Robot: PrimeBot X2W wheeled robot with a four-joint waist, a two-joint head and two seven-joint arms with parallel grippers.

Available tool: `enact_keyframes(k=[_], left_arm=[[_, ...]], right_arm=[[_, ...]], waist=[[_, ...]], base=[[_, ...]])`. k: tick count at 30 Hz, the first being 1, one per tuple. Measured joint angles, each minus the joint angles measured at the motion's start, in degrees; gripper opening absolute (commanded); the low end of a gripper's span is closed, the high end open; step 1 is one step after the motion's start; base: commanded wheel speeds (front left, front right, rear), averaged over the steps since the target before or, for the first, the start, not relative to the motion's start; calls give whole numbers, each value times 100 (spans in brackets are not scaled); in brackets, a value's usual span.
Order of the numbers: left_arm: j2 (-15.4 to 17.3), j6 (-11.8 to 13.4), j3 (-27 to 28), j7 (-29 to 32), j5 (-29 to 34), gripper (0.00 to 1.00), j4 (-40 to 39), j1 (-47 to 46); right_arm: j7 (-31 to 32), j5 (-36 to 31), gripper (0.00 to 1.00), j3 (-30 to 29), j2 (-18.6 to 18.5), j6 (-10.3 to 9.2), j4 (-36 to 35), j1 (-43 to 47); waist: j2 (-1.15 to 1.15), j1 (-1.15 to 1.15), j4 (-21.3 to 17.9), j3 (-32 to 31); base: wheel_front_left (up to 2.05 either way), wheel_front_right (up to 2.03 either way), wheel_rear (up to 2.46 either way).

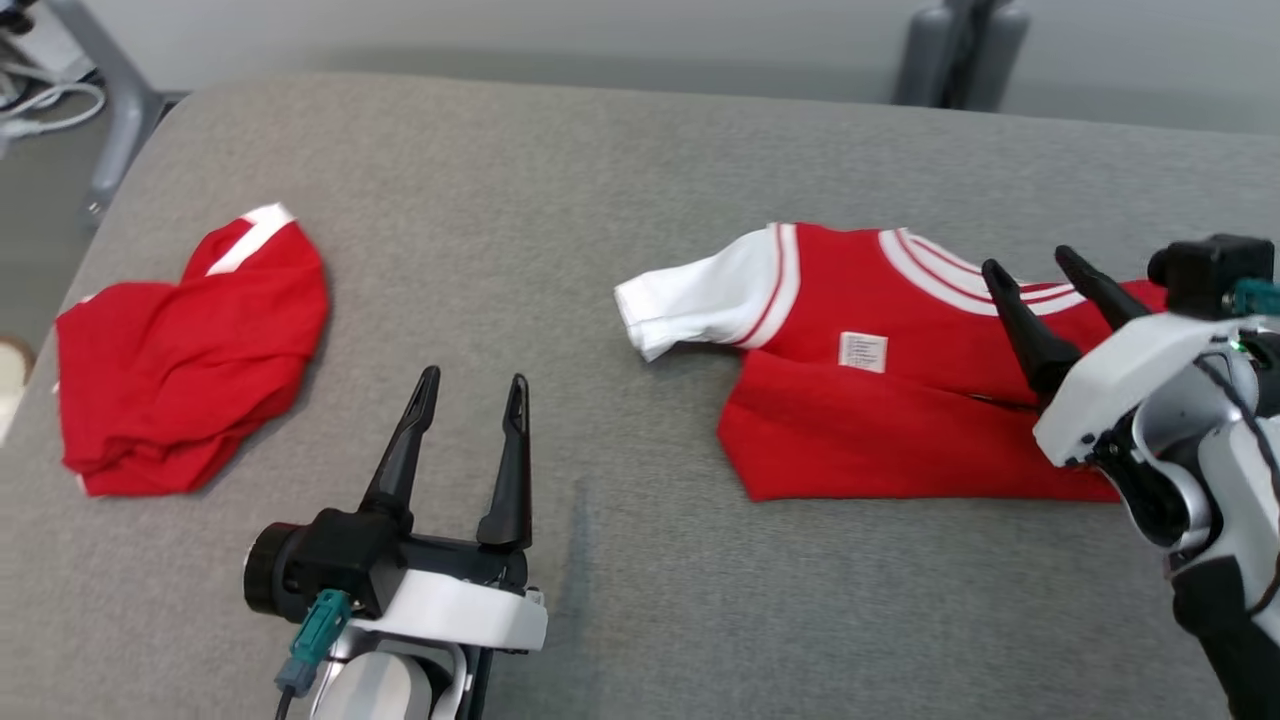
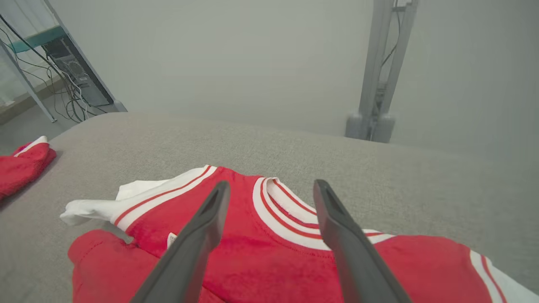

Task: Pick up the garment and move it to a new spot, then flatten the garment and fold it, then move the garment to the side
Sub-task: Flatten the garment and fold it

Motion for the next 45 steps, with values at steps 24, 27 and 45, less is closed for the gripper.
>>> enact_keyframes(k=[24, 27, 45], left_arm=[[0, 183, -510, 0, -423, 100, -73, -330], [0, 190, -524, 0, -430, 100, -68, -332], [-1, 109, -339, 0, -165, 100, 2, -243]], right_arm=[[2220, 1738, 40, 978, -735, 0, 1606, -1614], [2213, 1900, 0, 1080, -689, 0, 1518, -1617], [-554, 1718, 0, 339, -850, 0, 2571, -1868]], waist=[[0, 0, 1167, 752], [0, 0, 1163, 736], [0, 0, 651, 374]], base=[[0, 0, 0], [0, 0, 0], [0, 0, 0]])
